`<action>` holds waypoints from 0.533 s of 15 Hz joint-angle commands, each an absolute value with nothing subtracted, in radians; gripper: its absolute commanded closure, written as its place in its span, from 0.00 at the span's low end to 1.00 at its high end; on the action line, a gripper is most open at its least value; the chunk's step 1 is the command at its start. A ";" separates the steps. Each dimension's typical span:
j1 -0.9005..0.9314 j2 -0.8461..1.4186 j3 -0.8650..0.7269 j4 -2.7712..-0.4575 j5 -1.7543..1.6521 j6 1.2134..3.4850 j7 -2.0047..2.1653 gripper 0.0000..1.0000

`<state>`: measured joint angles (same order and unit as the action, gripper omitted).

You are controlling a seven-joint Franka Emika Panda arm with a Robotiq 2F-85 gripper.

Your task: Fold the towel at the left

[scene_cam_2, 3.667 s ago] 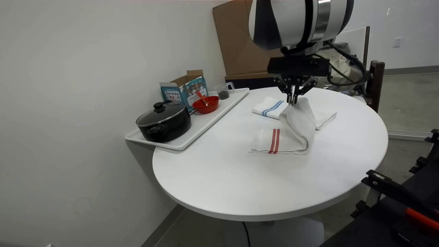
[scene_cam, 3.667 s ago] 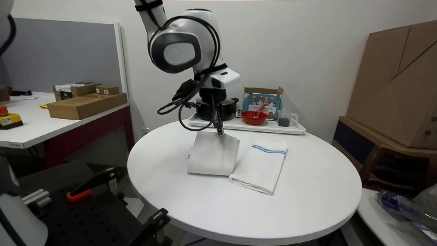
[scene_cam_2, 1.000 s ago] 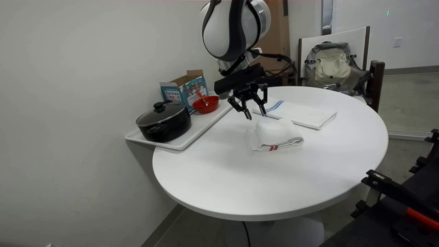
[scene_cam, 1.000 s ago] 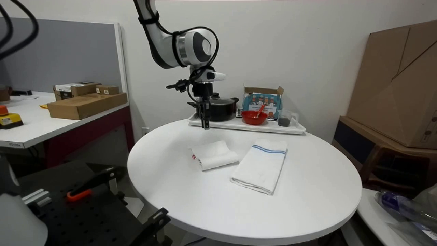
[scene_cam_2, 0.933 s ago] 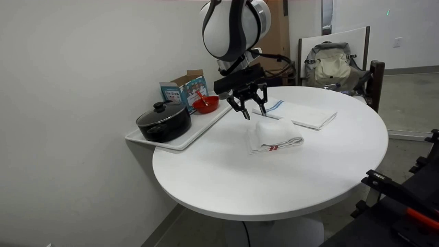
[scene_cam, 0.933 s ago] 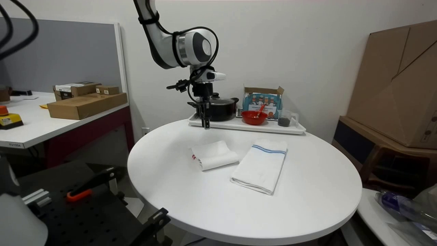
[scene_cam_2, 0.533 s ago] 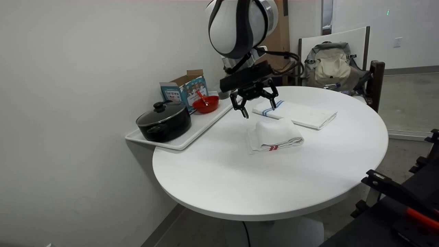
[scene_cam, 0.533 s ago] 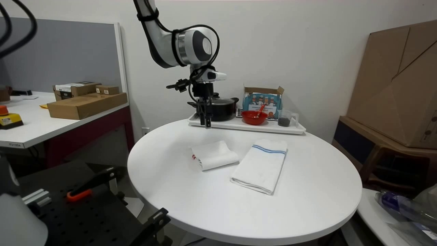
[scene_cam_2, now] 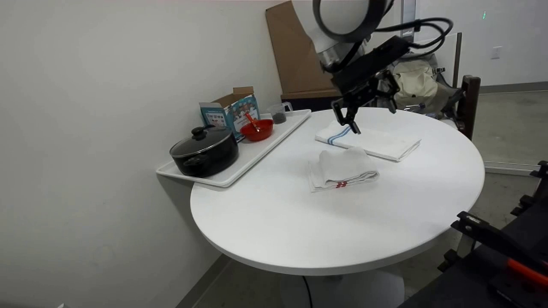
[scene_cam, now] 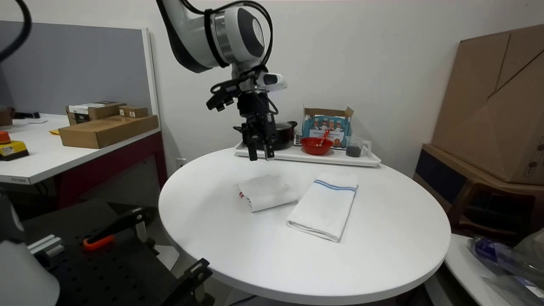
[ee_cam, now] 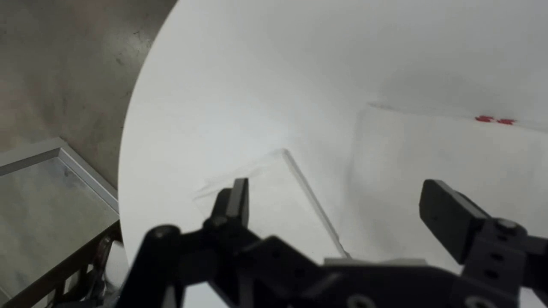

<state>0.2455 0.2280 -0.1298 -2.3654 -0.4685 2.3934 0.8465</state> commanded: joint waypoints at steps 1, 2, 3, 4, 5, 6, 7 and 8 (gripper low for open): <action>0.146 0.000 -0.112 -2.599 -0.520 2.524 0.701 0.00; 0.113 -0.050 -0.110 -2.653 -0.493 2.582 0.640 0.00; 0.083 -0.094 -0.110 -2.706 -0.464 2.636 0.582 0.00; 0.053 -0.137 -0.113 -2.755 -0.423 2.688 0.508 0.00; 0.031 -0.172 -0.116 -2.798 -0.367 2.732 0.427 0.00; 0.021 -0.197 -0.120 -2.843 -0.302 2.782 0.358 0.00; 0.121 -0.186 -0.209 -2.837 -0.210 2.801 0.279 0.00; -0.007 -0.128 -0.079 -2.777 -0.296 2.747 0.384 0.00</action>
